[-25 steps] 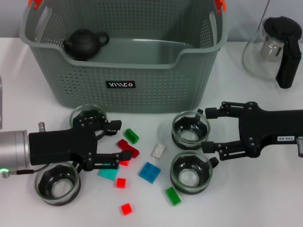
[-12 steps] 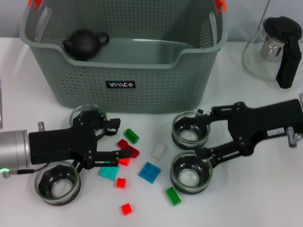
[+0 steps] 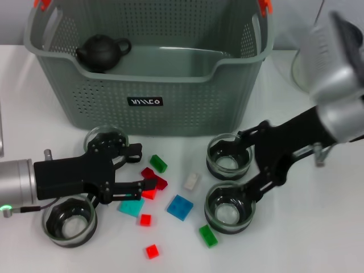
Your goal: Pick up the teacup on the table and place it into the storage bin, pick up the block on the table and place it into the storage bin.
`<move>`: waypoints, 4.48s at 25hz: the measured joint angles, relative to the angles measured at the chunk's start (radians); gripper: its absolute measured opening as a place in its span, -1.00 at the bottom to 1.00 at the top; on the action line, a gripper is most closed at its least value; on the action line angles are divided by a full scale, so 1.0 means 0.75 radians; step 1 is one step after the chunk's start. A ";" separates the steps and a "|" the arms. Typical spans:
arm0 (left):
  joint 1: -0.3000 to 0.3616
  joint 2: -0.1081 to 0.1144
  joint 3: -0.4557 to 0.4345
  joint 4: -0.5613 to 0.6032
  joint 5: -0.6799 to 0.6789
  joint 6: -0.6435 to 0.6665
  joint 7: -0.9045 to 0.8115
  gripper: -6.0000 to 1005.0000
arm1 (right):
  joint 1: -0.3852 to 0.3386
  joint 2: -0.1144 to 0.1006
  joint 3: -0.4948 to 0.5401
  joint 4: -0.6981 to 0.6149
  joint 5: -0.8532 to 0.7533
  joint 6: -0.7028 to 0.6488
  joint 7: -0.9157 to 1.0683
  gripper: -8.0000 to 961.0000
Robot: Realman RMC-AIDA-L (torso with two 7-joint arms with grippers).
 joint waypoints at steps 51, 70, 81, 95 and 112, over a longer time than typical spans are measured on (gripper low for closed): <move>0.035 0.000 -0.024 -0.038 -0.010 -0.012 0.036 0.68 | 0.081 0.006 -0.751 0.037 -0.144 0.421 0.235 -0.20; 0.037 -0.001 -0.023 -0.051 -0.010 -0.011 0.037 0.68 | 0.077 0.000 -0.745 -0.005 -0.156 0.369 0.328 -0.85; 0.038 0.001 -0.032 -0.053 -0.010 -0.012 0.050 0.68 | -0.034 -0.009 -0.235 -0.587 0.001 -0.055 0.316 -0.87; 0.035 -0.001 -0.055 -0.055 -0.012 -0.006 0.053 0.68 | 0.060 -0.010 0.039 -0.541 0.087 0.452 0.589 -0.87; 0.053 -0.011 -0.054 -0.069 -0.035 0.005 0.058 0.68 | 0.652 -0.019 0.109 0.309 -0.556 0.767 0.943 -0.87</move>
